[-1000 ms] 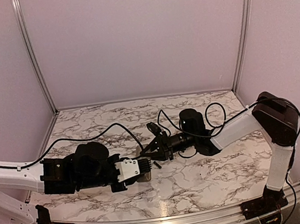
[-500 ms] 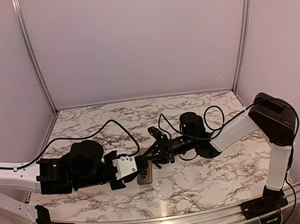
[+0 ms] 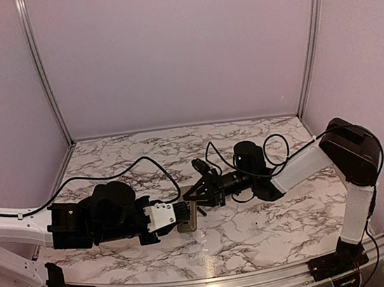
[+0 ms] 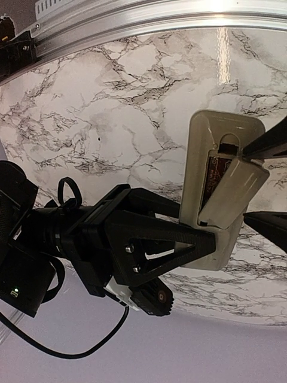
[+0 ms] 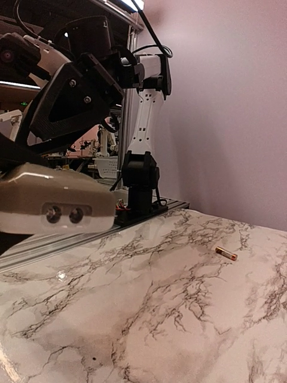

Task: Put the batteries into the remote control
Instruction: Remove the battery cover from the remote control, then pick up the battery from the center of the board.

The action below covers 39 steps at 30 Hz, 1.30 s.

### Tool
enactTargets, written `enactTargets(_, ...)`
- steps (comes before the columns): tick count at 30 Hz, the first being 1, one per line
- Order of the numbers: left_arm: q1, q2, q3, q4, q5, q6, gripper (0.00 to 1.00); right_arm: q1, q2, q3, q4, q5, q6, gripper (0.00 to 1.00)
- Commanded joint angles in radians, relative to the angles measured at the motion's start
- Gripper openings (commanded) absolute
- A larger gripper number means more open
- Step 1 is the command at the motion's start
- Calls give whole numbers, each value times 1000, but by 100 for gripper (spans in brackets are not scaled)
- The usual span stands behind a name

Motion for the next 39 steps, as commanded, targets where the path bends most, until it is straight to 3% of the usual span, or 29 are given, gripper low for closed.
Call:
enactTargets(1,9,27,4,-21,-7,-3,31,-2,-33,-7,86,-44,42,0)
enactTargets(8,9,14,5,-21,-14,-8,34,-14,-32,-13,95,-44,45,0)
enactTargets(15,9,-14,-2,15,-14,-49,49,-26,-28,-25,108,-38,44,0)
enactTargets(22,15,-29,-8,32,-24,-93,53,-41,-18,-50,151,-27,56,0)
enactTargets(29,87,-38,-1,38,-79,-309,62,-95,-18,-86,151,-12,25,0)
enactTargets(39,230,-27,42,-27,-107,-599,69,-159,-112,-84,-85,21,-202,0)
